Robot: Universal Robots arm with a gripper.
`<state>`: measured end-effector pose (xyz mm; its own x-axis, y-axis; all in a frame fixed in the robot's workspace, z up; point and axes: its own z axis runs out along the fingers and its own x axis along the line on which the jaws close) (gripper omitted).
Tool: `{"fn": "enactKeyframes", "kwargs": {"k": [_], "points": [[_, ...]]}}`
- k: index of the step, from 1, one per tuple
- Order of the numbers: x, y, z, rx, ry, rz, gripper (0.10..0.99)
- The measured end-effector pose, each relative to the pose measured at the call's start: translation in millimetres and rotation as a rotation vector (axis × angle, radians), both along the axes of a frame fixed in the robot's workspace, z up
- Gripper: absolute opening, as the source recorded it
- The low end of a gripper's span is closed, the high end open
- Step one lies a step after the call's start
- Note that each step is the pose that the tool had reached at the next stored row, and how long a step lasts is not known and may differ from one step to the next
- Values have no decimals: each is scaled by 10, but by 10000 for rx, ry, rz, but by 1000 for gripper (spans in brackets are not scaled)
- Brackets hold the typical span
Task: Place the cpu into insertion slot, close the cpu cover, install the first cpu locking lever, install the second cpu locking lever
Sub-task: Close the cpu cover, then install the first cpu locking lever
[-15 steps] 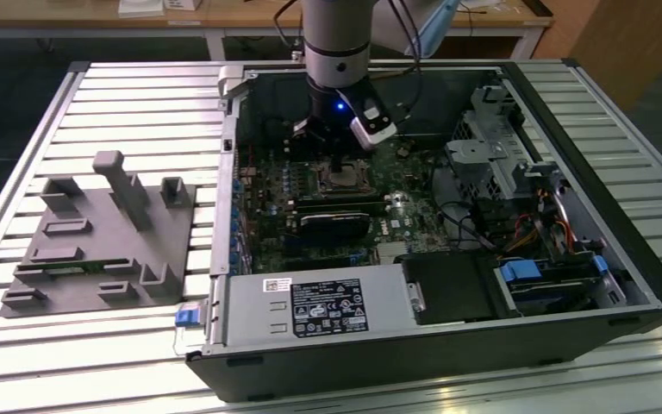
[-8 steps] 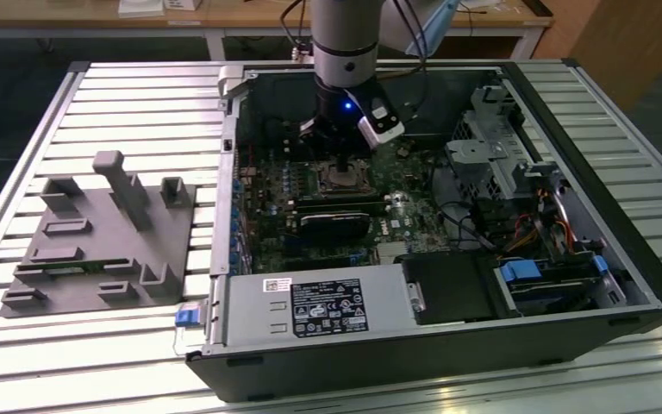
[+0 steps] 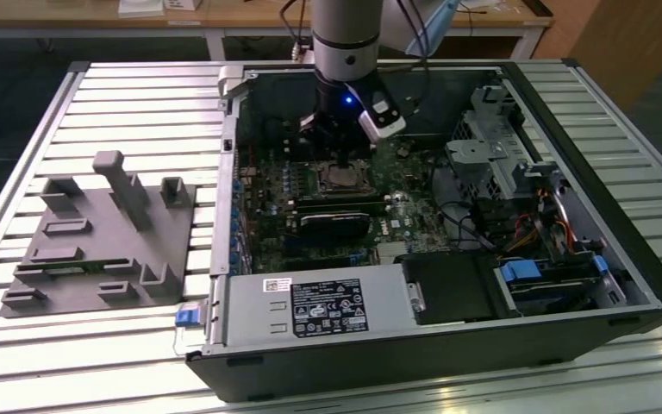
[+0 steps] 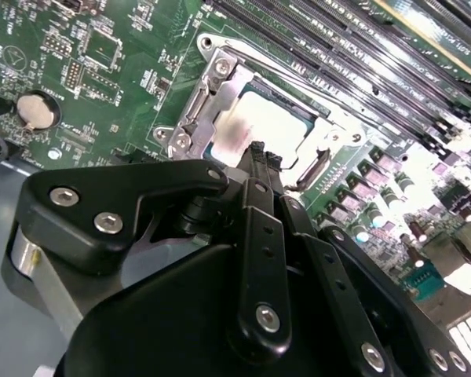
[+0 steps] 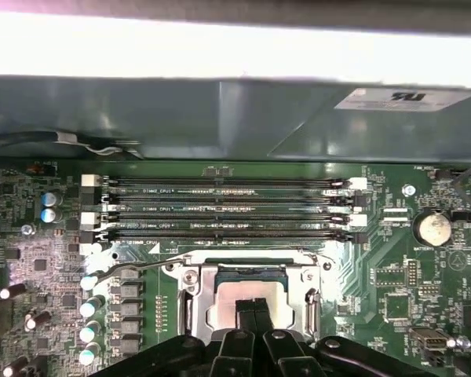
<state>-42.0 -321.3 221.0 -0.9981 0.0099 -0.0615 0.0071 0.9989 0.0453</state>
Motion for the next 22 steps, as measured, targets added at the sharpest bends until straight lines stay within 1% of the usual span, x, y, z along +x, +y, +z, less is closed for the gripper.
{"fn": "enactKeyframes", "kwargs": {"k": [3, 5, 9, 11, 17, 22], "points": [[0, 0, 53, 1, -4, 1, 106], [0, 0, 70, 2, -5, 1, 106], [0, 0, 71, 0, -10, 1, 106], [-1, 0, 71, 0, -62, 0, 106], [-10, 0, 71, -1, -62, 0, 106], [-40, 0, 71, 1, -63, 1, 106]]}}
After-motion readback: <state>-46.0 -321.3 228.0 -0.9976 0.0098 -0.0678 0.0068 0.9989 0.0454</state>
